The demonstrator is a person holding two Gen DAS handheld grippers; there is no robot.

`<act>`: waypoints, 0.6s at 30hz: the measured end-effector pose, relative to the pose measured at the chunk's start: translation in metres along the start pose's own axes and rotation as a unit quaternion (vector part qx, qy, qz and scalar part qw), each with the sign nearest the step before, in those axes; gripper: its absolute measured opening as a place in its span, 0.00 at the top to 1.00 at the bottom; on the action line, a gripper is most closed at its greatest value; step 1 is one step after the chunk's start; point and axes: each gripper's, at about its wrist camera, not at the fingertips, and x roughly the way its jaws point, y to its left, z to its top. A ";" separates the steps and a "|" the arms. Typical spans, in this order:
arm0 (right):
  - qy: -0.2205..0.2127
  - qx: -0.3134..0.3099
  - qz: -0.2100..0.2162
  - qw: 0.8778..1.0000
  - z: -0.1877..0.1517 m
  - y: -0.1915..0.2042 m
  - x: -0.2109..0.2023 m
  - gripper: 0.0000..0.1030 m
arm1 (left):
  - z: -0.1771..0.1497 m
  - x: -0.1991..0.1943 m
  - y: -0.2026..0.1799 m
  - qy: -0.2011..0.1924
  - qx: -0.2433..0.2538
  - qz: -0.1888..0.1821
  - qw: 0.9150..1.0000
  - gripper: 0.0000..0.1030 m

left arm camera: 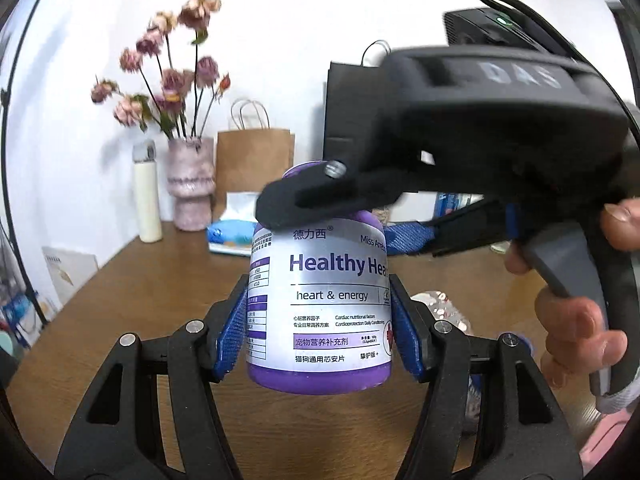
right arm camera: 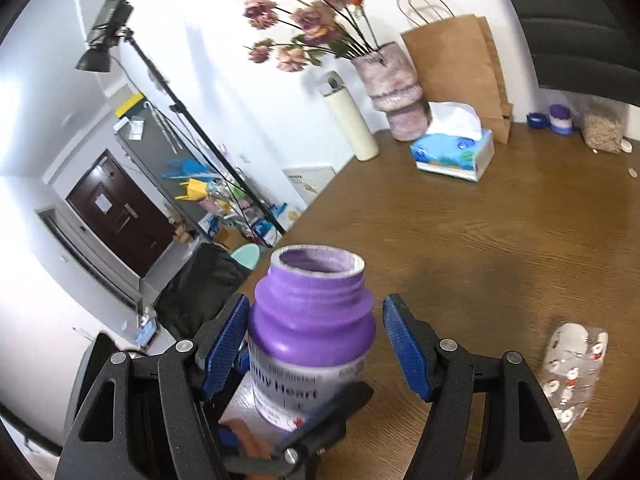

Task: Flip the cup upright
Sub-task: 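Lift and rotate the purple bottle upright with the left gripper while the right gripper steadies its top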

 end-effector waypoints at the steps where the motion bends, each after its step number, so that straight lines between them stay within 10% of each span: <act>1: -0.008 -0.011 0.001 1.000 -0.004 0.005 0.000 0.36 | -0.003 -0.004 -0.001 -0.004 -0.002 -0.003 1.000 0.42; 11: -0.051 -0.118 -0.042 0.991 -0.045 0.009 -0.004 0.36 | -0.024 0.006 -0.020 0.015 0.012 -0.003 1.000 0.42; 18: -0.096 -0.260 -0.151 0.949 -0.073 0.020 -0.026 0.36 | -0.025 0.021 -0.048 0.012 0.004 -0.015 1.000 0.42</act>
